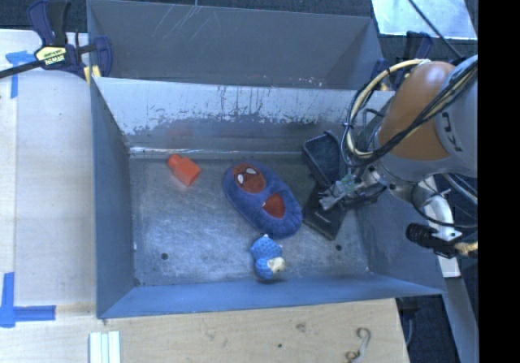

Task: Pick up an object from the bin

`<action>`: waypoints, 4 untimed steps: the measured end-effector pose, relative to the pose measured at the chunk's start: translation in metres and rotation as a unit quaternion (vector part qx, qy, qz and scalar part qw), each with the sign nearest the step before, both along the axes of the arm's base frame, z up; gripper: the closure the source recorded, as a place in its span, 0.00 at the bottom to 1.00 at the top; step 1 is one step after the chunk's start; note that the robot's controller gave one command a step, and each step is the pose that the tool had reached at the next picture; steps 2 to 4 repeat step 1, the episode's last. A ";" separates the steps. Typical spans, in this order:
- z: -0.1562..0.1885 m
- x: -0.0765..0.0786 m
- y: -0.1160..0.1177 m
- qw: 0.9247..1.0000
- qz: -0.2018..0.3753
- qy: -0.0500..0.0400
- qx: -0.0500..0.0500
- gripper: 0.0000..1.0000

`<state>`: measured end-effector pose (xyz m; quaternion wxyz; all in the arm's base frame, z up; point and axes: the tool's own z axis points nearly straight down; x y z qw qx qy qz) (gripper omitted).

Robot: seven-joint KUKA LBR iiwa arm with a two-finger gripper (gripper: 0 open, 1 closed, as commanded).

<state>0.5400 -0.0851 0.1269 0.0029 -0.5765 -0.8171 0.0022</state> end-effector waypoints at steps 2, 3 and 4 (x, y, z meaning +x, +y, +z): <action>0.041 -0.001 -0.001 1.000 0.001 -0.001 0.000 1.00; 0.041 -0.001 -0.001 1.000 0.001 -0.001 0.000 1.00; 0.041 -0.001 -0.001 1.000 0.001 -0.001 0.000 1.00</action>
Offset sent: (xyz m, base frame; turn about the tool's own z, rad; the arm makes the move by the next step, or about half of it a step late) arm 0.0000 0.0001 0.0420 0.0000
